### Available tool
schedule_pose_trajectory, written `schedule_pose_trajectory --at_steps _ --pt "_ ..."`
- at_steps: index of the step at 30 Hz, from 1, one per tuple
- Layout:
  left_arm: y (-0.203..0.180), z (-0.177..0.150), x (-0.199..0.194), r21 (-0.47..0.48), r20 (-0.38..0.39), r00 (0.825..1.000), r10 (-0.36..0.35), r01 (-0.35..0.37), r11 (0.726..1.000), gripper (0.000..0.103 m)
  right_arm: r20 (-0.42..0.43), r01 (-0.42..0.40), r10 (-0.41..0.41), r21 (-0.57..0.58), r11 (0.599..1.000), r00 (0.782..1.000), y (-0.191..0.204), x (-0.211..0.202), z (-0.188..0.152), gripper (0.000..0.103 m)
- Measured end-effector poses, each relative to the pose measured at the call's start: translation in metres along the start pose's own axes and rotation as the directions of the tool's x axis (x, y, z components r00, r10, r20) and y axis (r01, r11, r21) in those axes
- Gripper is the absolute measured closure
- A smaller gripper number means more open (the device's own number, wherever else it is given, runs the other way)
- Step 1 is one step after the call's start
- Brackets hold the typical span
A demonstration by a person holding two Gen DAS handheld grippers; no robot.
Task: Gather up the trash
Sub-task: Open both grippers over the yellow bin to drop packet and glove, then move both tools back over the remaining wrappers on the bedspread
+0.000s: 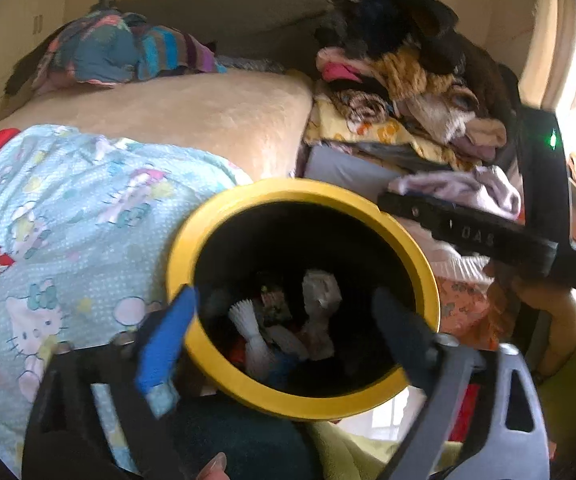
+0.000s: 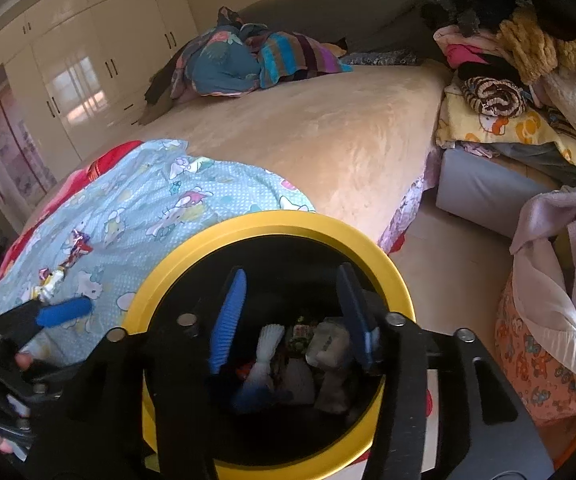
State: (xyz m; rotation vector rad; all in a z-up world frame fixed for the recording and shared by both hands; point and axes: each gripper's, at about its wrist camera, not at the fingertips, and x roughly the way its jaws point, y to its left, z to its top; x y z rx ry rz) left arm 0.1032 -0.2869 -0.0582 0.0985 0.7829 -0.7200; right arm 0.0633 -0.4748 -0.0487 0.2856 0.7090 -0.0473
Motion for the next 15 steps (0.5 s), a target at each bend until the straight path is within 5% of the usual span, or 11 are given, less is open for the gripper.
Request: schedule_pose_trajectory --at_steps 7,15 --pt "0.020 0.006 -0.035 -0.063 0.089 0.992 0.092 -0.086 0.994 0.007 0.041 -0.001 0.002 -0.024 1.000 0.999 0.014 -0.007 0.000 0.034" --pt "0.034 0.005 -0.073 -0.078 0.158 0.972 0.176 -0.165 0.983 0.007 0.087 -0.053 0.061 -0.087 0.995 0.994 0.049 -0.020 0.003 0.026"
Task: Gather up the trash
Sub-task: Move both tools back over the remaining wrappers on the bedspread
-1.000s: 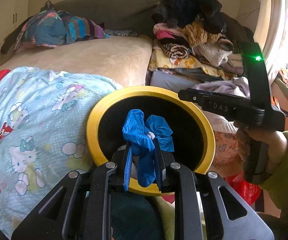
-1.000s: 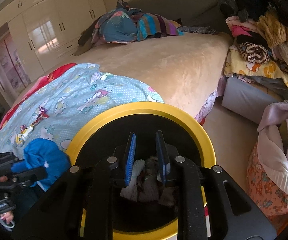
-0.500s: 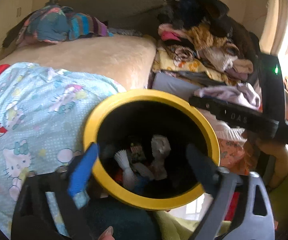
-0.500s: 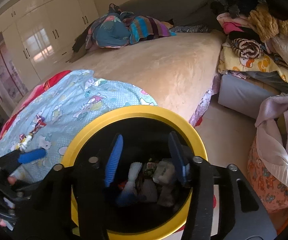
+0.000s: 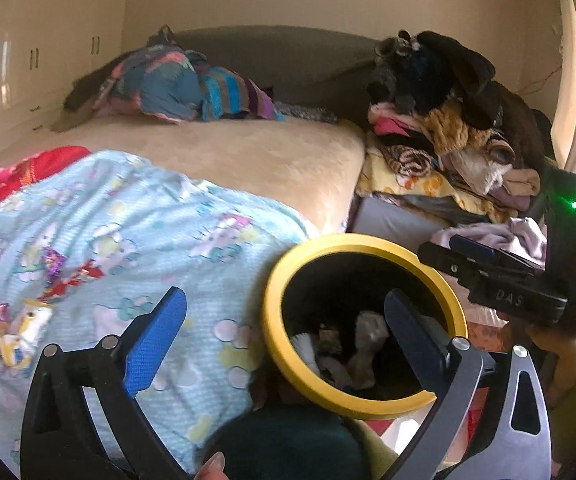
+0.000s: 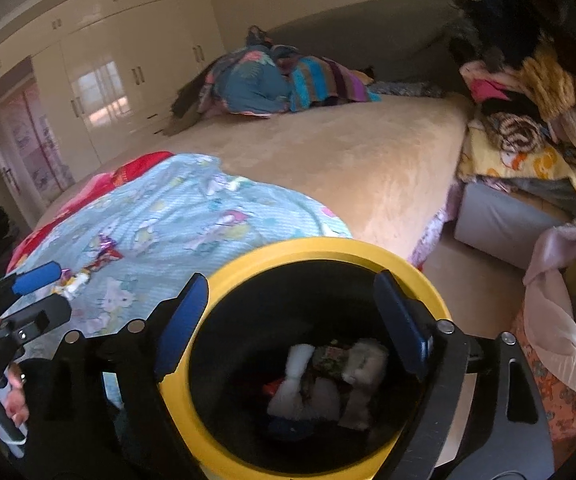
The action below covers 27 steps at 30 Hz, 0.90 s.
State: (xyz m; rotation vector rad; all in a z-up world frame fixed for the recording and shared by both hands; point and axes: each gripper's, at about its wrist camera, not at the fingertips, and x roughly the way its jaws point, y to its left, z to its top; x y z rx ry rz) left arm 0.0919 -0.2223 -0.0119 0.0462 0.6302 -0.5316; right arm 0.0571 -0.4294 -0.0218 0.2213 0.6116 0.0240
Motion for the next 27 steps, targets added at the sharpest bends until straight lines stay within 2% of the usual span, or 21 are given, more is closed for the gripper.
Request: schedule_pose_trajectory --at_steps 9,18,27 --pt "0.023 0.003 -0.035 -0.024 0.065 0.996 0.069 -0.067 0.997 0.007 0.023 -0.070 0.071 -0.073 0.995 0.997 0.045 -0.008 0.007 0.023" --pt "0.062 0.007 -0.062 -0.090 0.122 0.980 0.157 -0.147 0.985 0.007 0.024 -0.121 0.125 -0.111 0.986 0.992 0.083 -0.007 0.013 0.022" --pt "0.106 0.004 -0.081 -0.177 0.138 0.960 0.244 -0.219 0.960 0.007 0.013 -0.170 0.174 -0.144 0.975 0.985 0.127 0.007 0.017 0.022"
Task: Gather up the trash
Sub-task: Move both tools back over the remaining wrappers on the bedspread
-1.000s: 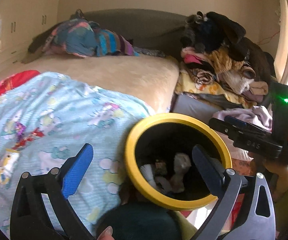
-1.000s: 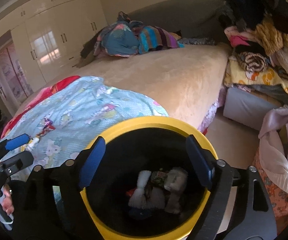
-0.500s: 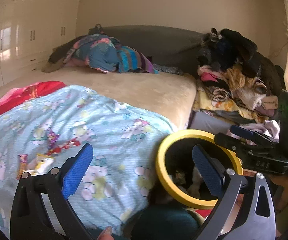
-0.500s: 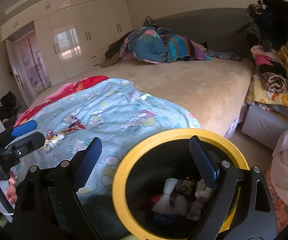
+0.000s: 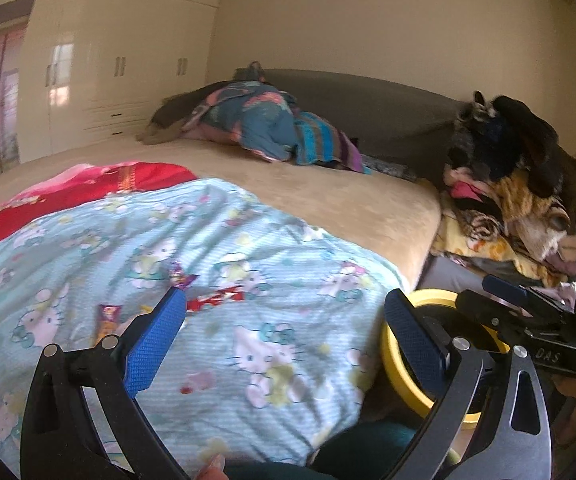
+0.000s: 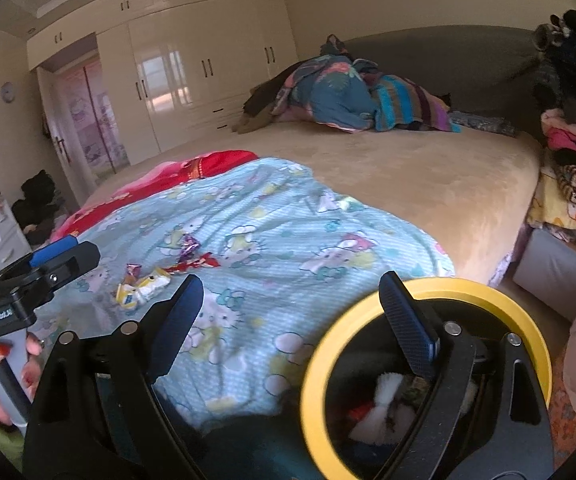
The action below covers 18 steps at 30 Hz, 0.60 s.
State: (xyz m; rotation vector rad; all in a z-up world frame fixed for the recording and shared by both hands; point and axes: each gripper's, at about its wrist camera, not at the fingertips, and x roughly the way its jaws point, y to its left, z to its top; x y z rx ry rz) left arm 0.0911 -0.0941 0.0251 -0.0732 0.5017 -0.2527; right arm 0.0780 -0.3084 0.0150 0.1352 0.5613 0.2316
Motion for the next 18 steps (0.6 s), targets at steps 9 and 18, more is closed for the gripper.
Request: schedule_pose_trajectory --at_steps 9,18 --pt "0.053 -0.003 -0.001 -0.080 0.000 0.996 0.094 -0.094 0.992 0.007 -0.035 -0.023 0.023 -0.008 1.000 0.999 0.029 0.032 0.006 0.021" --pt "0.100 -0.020 0.014 -0.160 -0.067 0.986 0.154 -0.163 0.974 0.007 -0.098 -0.052 0.051 -0.005 0.999 0.994 0.056 0.083 0.009 0.021"
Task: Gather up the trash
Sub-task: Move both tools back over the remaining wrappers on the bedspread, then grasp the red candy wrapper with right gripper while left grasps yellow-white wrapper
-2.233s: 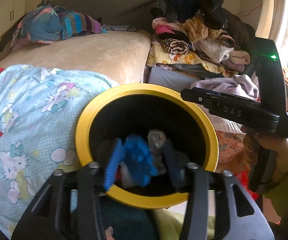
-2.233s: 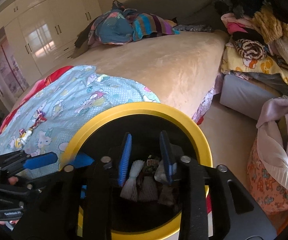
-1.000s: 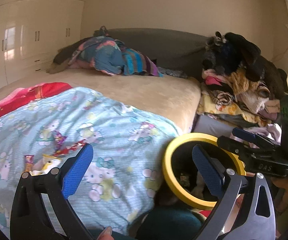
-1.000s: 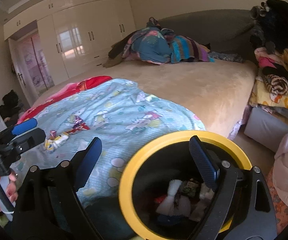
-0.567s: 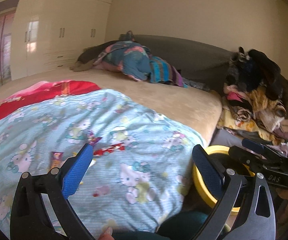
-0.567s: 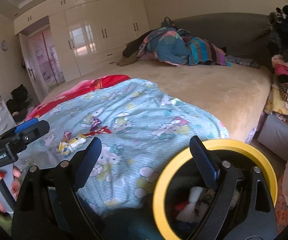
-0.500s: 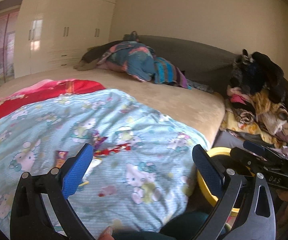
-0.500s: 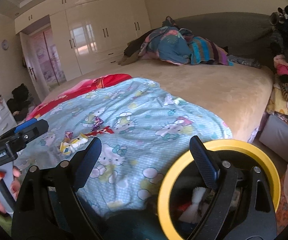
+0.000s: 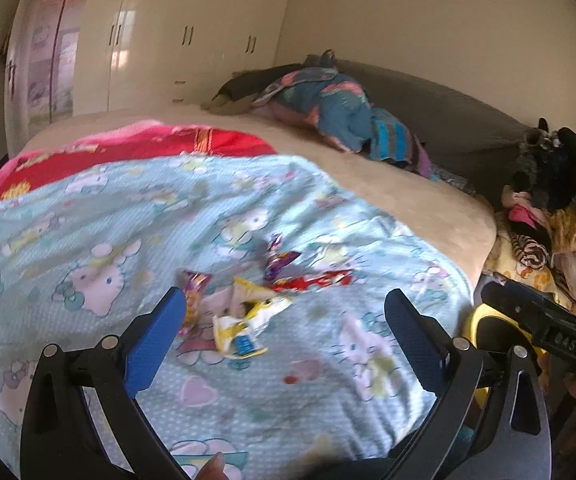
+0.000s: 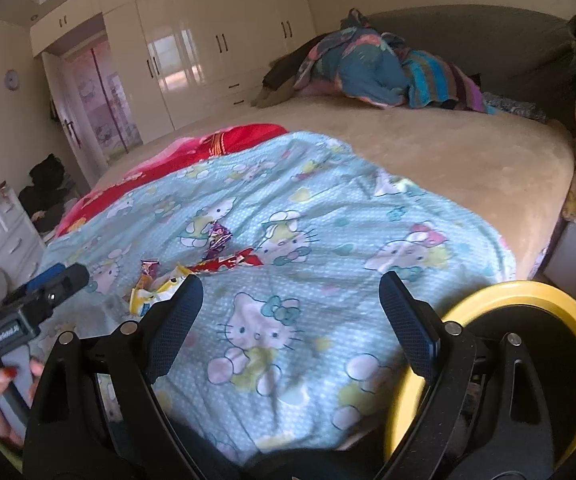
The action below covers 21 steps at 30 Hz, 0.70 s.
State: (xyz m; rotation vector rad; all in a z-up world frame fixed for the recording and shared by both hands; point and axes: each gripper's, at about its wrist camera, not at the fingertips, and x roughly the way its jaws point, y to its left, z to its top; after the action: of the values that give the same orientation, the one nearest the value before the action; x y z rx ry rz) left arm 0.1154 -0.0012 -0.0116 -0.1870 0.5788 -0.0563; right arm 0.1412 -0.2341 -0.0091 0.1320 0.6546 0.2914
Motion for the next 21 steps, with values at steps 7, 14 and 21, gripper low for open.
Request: schedule_pose_trajectory --at_steps 7,14,21 --pt "0.027 -0.013 0.023 -0.044 -0.062 0.998 0.006 -0.009 0.999 0.007 -0.054 -0.013 0.013 0.005 1.000 0.998 0.015 0.046 0.002 0.021" --pt "0.041 -0.028 0.046 -0.094 -0.104 0.995 0.006 -0.016 0.995 0.013 -0.110 -0.026 0.025 -0.004 1.000 0.994 0.025 0.096 0.006 0.021" --pt "0.051 -0.038 0.062 -0.137 -0.141 0.990 -0.021 0.002 0.991 0.032 -0.148 -0.068 0.067 -0.008 0.998 0.987 0.034 0.140 0.011 0.021"
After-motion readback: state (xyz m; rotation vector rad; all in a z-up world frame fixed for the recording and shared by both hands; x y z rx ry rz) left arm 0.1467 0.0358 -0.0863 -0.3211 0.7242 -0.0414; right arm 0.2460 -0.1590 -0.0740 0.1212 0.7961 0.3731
